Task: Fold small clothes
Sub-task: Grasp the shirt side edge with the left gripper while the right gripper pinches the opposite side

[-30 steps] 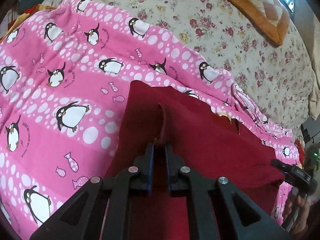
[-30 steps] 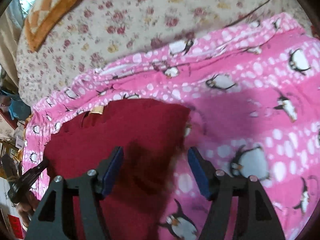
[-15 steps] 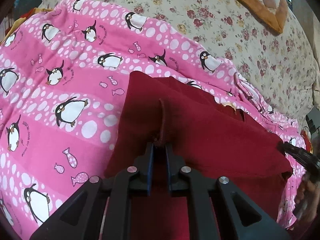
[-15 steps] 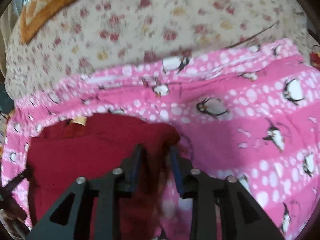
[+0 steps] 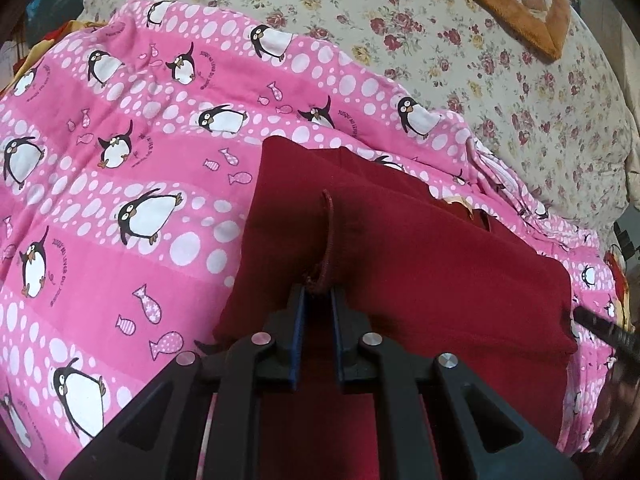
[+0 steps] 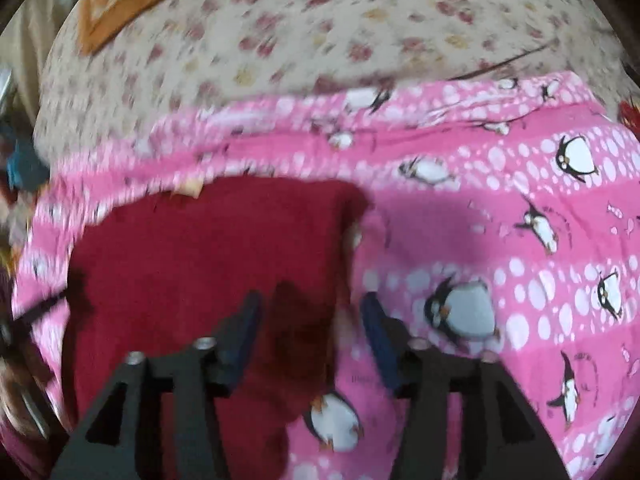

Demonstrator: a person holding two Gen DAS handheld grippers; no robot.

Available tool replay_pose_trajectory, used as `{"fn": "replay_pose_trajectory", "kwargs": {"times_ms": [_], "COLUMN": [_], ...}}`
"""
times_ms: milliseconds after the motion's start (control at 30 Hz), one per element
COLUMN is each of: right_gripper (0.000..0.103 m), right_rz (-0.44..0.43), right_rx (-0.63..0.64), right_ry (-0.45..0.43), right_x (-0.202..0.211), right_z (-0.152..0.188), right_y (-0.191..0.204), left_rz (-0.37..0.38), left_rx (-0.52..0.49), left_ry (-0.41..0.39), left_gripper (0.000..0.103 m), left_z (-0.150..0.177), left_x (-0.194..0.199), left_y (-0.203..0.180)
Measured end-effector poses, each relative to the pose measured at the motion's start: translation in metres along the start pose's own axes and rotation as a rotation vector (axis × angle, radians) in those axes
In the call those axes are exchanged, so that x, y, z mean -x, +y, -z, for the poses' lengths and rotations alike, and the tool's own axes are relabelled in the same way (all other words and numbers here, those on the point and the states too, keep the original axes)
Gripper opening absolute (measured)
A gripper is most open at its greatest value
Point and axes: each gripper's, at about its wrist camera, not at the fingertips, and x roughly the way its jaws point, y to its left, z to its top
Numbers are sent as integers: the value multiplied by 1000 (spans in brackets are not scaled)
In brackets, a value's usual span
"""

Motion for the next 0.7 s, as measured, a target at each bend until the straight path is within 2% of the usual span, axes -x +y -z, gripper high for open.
{"fn": "replay_pose_trajectory", "kwargs": {"times_ms": [100,133,167,267,367,433,467,533,600,633,700], "right_gripper": [57,51,33,18,16,16,16,23,59,64,65], "right_rz": [-9,-20,-30,58,132,133,125,101,83,71,31], "right_rx": [-21,-24,-14,81,96,90,90,90,75,67,55], "right_ry": [46,76,97,32,11,17,10,-10,-7,-4,15], "right_x": [-25,-36,-44,-43,-47,-49,-45,-32,-17,-12,-7], "right_z": [-13,-14,-14,-16,-20,-21,-21,-19,-11,-6,7], "right_y": [5,8,12,24,23,22,24,27,28,27,27], "left_rz": [-13,-16,-19,-23,-33,-41,-43,-46,-50,-53,-58], "left_rx": [-14,-17,-19,-30,-43,-49,-49,-52,-57,-59,-62], "left_ry": [-6,-7,-8,-8,-8,-10,-11,-12,-13,-14,-18], "left_gripper": [0,0,0,0,0,0,0,0,0,0,0], "left_z": [2,2,2,3,3,3,3,4,5,5,6], "left_x": [0,0,0,-2,-3,-3,-3,-2,-1,-1,0], "left_y": [-2,-3,-3,-5,-7,-8,-7,-8,-7,-8,-8]}}
